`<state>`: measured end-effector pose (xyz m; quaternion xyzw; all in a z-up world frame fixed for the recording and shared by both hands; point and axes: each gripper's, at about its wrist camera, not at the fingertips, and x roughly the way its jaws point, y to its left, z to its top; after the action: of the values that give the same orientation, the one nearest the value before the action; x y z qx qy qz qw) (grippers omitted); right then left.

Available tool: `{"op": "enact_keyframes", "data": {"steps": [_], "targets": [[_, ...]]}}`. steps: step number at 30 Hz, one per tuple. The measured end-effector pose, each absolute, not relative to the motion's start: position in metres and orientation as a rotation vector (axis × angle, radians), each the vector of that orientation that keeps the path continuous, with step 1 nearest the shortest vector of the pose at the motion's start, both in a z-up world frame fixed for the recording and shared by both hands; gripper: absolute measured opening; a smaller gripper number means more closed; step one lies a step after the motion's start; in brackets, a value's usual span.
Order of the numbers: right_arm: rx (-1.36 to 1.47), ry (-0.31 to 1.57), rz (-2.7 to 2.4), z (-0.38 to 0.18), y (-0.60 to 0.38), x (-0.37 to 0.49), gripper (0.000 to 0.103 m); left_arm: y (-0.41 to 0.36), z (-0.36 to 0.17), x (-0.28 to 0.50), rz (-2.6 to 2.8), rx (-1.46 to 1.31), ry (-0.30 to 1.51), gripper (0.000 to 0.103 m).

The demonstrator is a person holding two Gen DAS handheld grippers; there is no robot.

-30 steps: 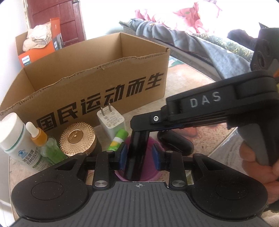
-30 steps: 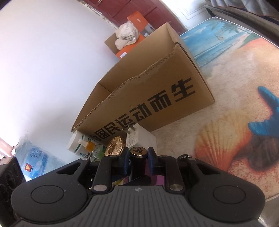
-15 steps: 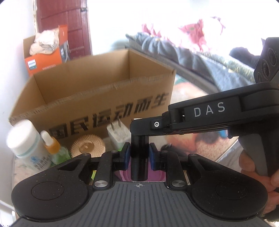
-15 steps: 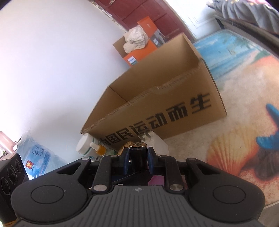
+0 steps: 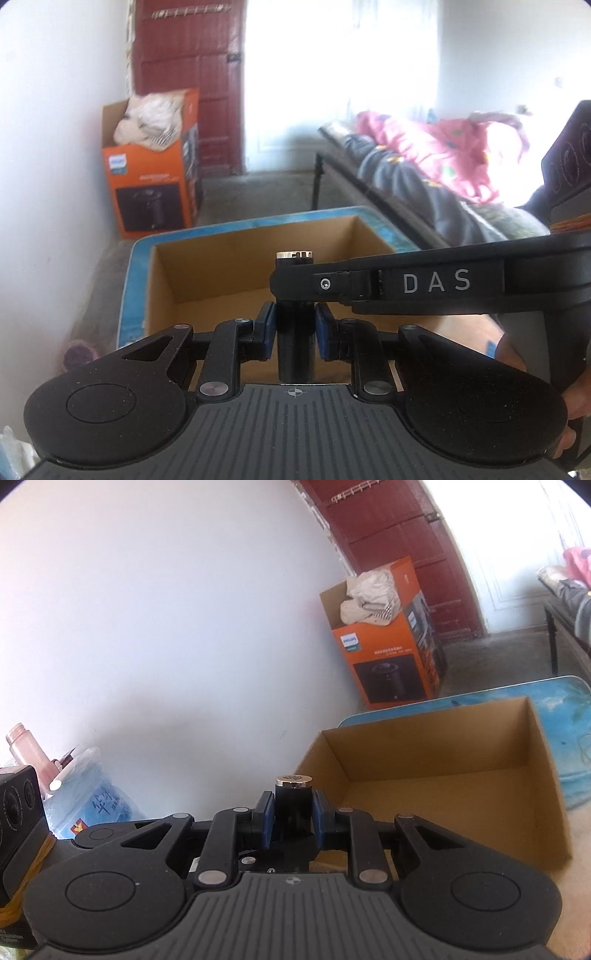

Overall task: Organize rigid objects
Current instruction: 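Lift the black cylinder with the right tool and carry it over the box, then open the right tool to drop the black cylinder into the box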

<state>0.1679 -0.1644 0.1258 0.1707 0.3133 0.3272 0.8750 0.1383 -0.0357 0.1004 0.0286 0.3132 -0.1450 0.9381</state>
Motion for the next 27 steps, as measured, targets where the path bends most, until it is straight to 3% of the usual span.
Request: {"op": "enact_keyframes", "data": {"steps": [13,19,23,24,27], "targets": [[0.505,1.233,0.667,0.015,-0.107,0.347,0.023,-0.002,0.029,0.259,-0.118,0.122,0.972,0.022],[0.400,1.333,0.621,-0.016,-0.075,0.382,0.024,0.001,0.030,0.261,-0.119,0.118,0.980,0.023],[0.379,1.259,0.603,-0.009,-0.069,0.383,0.027,0.004,0.039,0.251,-0.131,0.086,0.952,0.026],[0.396,1.244,0.614,-0.005,-0.071,0.381,0.028,0.005,0.042,0.247,-0.133,0.080,0.942,0.028],[0.434,1.175,0.632,0.015,-0.087,0.364,0.050,0.010,0.058,0.225,-0.152,0.067,0.885,0.036]]}}
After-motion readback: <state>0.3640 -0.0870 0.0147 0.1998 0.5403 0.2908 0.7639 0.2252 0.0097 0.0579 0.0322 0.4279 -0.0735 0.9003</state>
